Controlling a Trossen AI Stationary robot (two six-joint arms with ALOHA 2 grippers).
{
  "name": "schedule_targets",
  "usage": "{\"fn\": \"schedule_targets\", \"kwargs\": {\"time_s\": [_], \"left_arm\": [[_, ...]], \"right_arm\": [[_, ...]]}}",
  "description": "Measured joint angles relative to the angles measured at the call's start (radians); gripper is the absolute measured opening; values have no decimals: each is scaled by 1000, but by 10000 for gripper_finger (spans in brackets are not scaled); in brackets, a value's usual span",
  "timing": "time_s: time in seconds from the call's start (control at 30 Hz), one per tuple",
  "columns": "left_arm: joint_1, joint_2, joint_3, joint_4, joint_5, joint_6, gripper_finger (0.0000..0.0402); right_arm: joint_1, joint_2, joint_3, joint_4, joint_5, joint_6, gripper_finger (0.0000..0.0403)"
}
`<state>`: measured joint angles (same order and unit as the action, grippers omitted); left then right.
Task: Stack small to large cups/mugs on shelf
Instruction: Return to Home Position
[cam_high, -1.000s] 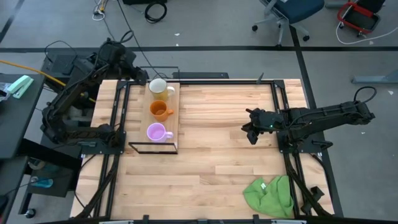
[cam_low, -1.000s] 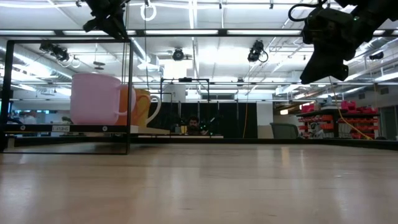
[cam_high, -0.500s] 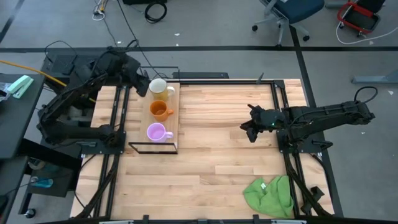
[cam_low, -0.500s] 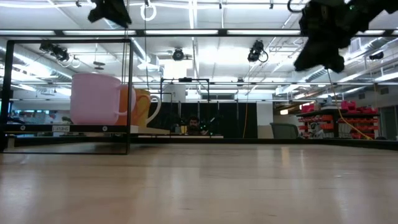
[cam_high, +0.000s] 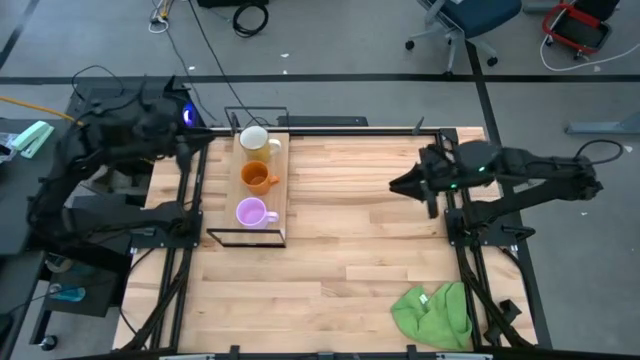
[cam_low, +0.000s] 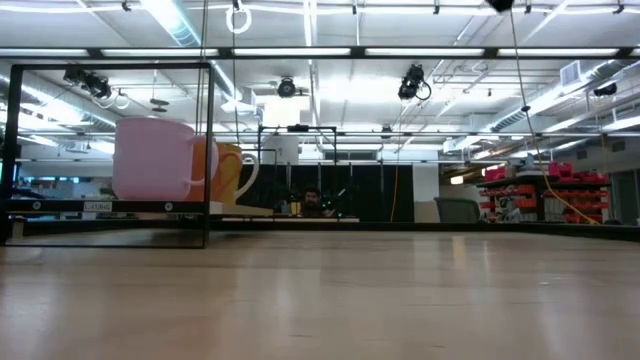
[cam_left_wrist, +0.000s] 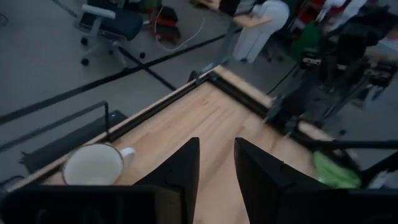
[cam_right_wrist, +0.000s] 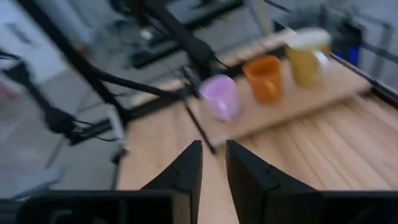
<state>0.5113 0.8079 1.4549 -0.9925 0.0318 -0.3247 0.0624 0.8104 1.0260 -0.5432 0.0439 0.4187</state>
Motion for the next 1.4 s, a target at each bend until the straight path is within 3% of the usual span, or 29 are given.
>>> {"fn": "schedule_targets", "kwargs": {"time_s": [0.23, 0.53, 0.83, 1.17, 1.4], "left_arm": [[-36, -97, 0, -24, 39, 25, 107], [-45, -200, -6, -14, 63, 65, 107], [-44, -394, -176, 117, 64, 46, 107], [-44, -552, -360, 159, 86, 33, 107], [-44, -645, -491, 219, 97, 47, 107]], "right_arm": [[0, -1, 134, 2, -135, -50, 77], [0, -62, 144, 135, -298, -133, 77], [84, -148, 138, 194, -315, -168, 77], [229, -309, -103, 467, -316, -198, 77], [257, -493, -287, 595, -315, -166, 77]]}}
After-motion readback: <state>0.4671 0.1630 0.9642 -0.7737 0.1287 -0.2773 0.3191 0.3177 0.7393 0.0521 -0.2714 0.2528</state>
